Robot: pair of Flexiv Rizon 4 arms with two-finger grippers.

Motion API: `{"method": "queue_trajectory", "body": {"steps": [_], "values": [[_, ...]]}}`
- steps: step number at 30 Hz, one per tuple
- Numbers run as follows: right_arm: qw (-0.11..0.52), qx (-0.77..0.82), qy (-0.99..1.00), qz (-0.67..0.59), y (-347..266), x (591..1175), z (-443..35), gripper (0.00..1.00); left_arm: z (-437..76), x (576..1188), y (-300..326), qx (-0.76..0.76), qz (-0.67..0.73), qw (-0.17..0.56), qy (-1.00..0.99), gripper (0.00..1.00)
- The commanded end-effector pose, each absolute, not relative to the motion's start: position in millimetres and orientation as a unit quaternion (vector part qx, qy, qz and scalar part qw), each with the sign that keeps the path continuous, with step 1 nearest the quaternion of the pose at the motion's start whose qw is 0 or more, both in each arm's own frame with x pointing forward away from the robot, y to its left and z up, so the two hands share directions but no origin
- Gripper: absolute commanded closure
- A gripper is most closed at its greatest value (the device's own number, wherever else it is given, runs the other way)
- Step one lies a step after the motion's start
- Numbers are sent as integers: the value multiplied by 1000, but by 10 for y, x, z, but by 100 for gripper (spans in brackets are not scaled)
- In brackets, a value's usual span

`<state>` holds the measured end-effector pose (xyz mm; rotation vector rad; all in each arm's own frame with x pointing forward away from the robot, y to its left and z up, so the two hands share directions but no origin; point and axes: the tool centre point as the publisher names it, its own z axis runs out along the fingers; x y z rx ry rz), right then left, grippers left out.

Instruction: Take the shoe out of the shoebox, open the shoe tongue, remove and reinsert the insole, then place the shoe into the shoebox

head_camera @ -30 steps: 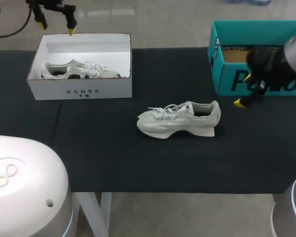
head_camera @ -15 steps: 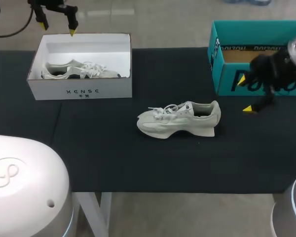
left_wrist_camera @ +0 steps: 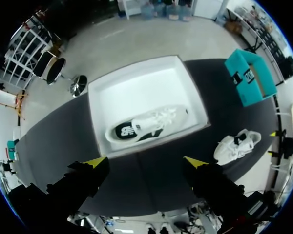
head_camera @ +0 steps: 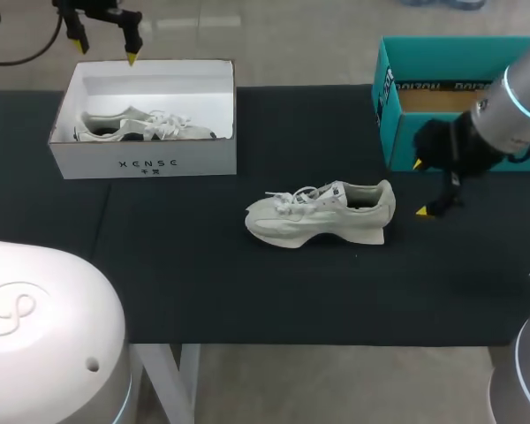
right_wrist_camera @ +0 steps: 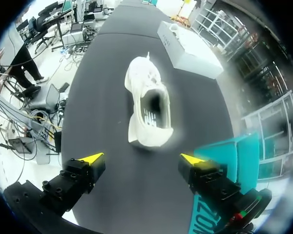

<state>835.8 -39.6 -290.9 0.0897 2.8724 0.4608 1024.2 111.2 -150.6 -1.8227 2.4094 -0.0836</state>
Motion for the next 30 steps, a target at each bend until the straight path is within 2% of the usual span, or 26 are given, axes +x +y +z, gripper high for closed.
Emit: {"method": "queue_trajectory", "body": {"steps": [1,30], "values": [[112,31,981,154,-368,8402,-2915,0,-1489,10232,1120,-601,-32,63,796,0],[112,31,981,154,-368,8402,-2915,0,-1436,10290,1185,-607,-23,68,791,0]]}}
